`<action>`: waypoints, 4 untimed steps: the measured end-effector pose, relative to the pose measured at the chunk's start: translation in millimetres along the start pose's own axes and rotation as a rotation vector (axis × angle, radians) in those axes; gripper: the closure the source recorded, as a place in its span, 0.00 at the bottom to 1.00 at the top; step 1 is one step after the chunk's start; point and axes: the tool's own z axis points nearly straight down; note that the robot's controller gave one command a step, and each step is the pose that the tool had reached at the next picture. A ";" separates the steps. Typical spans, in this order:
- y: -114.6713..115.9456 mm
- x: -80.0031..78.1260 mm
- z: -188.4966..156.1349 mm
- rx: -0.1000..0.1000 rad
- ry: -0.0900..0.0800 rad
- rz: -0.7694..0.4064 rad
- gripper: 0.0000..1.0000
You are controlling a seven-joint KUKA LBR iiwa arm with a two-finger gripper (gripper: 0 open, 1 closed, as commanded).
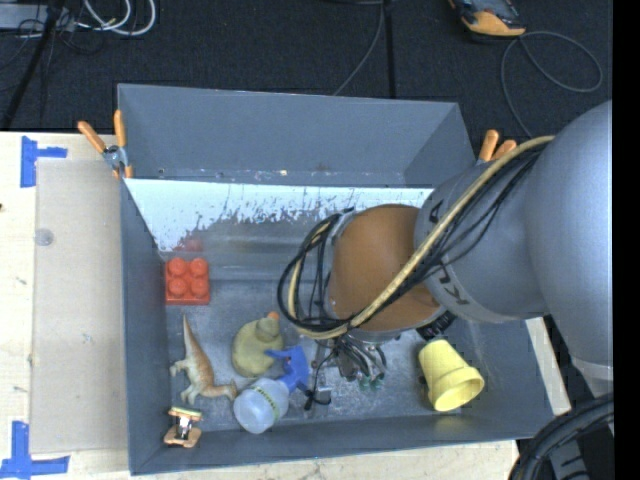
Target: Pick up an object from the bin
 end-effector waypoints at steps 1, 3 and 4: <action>13.9 3.0 14.3 0.000 0.003 -0.003 0.00; 24.1 -11.3 25.6 0.000 -0.005 -0.269 0.00; 24.5 -13.8 17.5 0.001 -0.002 -0.304 1.00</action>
Offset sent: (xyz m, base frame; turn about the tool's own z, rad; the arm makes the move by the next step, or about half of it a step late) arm 0.0062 0.0295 -0.0293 -0.2660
